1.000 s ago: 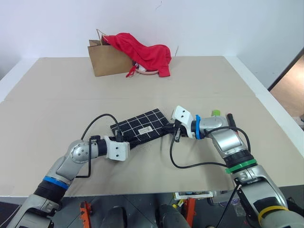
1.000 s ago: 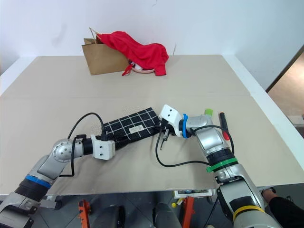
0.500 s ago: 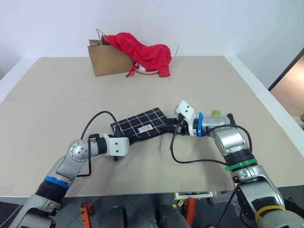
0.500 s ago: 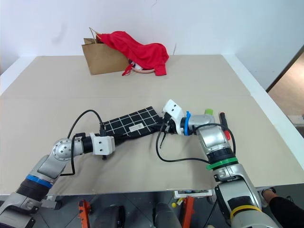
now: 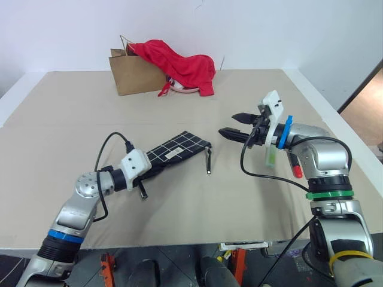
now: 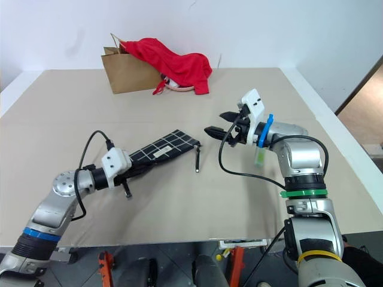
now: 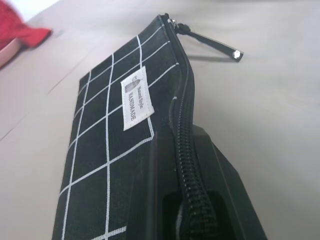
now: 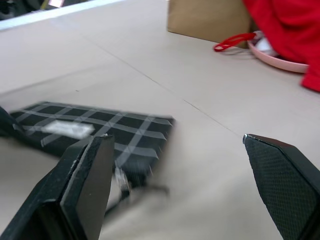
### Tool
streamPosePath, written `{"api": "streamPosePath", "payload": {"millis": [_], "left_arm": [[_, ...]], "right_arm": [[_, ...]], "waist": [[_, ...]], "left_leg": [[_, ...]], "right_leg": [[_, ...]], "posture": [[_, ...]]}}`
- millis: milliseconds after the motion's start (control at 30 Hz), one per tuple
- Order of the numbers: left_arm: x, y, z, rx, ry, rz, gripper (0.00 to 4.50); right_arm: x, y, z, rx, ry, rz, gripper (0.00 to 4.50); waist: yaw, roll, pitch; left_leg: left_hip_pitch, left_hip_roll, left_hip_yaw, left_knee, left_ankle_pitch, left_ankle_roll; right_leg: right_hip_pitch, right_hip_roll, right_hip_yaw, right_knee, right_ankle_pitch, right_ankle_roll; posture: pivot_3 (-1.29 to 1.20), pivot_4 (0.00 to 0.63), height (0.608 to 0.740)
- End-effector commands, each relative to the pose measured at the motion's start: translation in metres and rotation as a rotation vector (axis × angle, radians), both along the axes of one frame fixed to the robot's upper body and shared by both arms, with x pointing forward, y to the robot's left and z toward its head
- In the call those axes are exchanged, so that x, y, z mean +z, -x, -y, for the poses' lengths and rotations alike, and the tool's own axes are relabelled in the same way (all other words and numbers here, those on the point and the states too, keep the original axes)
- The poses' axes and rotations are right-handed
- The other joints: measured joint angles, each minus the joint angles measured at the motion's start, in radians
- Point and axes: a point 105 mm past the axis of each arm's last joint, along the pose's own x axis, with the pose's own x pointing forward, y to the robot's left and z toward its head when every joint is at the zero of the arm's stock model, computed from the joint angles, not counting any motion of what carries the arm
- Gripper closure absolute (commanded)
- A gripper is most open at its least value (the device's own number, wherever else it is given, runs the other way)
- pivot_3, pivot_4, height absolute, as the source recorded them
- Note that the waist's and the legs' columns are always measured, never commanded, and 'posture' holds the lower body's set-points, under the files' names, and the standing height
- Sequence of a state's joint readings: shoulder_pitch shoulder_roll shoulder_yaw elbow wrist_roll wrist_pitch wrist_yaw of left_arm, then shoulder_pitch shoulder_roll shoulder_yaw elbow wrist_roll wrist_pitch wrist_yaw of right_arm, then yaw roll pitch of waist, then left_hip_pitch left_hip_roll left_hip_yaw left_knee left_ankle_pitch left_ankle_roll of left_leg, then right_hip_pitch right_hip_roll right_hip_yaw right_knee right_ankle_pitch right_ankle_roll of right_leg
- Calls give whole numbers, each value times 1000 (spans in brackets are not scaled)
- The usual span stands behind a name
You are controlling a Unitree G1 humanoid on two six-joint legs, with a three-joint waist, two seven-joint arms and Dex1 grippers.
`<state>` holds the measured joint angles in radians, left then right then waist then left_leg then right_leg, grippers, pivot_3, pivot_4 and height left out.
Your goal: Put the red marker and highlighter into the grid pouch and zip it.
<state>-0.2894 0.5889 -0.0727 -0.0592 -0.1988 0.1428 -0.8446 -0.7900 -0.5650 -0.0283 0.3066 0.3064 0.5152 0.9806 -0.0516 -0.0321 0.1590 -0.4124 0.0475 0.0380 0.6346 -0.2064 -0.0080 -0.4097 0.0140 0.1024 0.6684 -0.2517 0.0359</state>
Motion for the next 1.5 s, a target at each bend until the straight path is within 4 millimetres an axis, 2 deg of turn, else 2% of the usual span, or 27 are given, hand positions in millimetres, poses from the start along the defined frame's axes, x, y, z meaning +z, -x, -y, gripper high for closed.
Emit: {"api": "streamPosePath", "payload": {"millis": [33,200,267,400,533,733,900,1067,1367,1500], "left_arm": [[10,-3,-24,56,11,-11,4500],[23,-15,-54,153,52,-21,4500],[31,-19,-58,178,97,-16,4500],[39,-23,-51,175,174,-15,4500],[43,-24,-33,136,218,-15,4500],[31,-14,-10,38,177,-21,4500],[36,-12,4,-8,225,-2,4500],[39,-12,9,-33,246,11,4500],[40,-17,9,-23,255,22,4500],[40,-18,8,-22,263,22,4500]], "right_arm": [[-1,2,-5,-11,28,30,65],[-19,7,-17,-23,11,-29,65],[-25,9,-23,-26,-3,-54,65],[-33,11,-40,-38,-47,-108,65],[-32,10,-57,-34,-62,-122,65],[-19,5,-67,-27,-97,-105,65],[-20,2,-73,-26,-92,-110,65],[-28,0,-80,-25,-74,-121,65],[-32,-6,-78,-50,-60,-117,65],[-31,-8,-78,-54,-62,-103,1245]], "waist": [[0,0,0],[2,0,0],[3,0,0],[4,0,0],[4,0,0],[3,0,0],[4,0,0],[4,0,0],[3,0,0],[3,0,0]], "left_leg": [[0,0,0,0,0,0],[-1,0,0,0,0,0],[-1,0,-1,0,0,0],[-4,-1,-2,0,0,0],[-7,-1,-2,1,0,0],[-13,-1,-3,1,1,-1],[-13,-1,-3,1,1,-1],[-13,-1,-3,1,1,-1],[-13,-1,-3,1,1,-1],[-13,-1,-3,1,1,-1]], "right_leg": [[0,0,0,0,0,0],[0,0,0,0,0,-1],[0,0,-1,0,0,-1],[-3,-2,-2,0,0,0],[-5,-2,-2,0,0,0],[-10,-1,-3,1,0,0],[-10,-1,-3,1,0,-1],[-10,-1,-3,1,1,-1],[-10,-1,-3,1,1,-1],[-10,-1,-3,1,1,-1]], "posture": [[0,150,740],[0,150,740],[0,150,740],[0,150,740],[0,150,740],[0,150,740],[0,150,740],[0,150,740],[0,150,740],[0,150,740]]}}
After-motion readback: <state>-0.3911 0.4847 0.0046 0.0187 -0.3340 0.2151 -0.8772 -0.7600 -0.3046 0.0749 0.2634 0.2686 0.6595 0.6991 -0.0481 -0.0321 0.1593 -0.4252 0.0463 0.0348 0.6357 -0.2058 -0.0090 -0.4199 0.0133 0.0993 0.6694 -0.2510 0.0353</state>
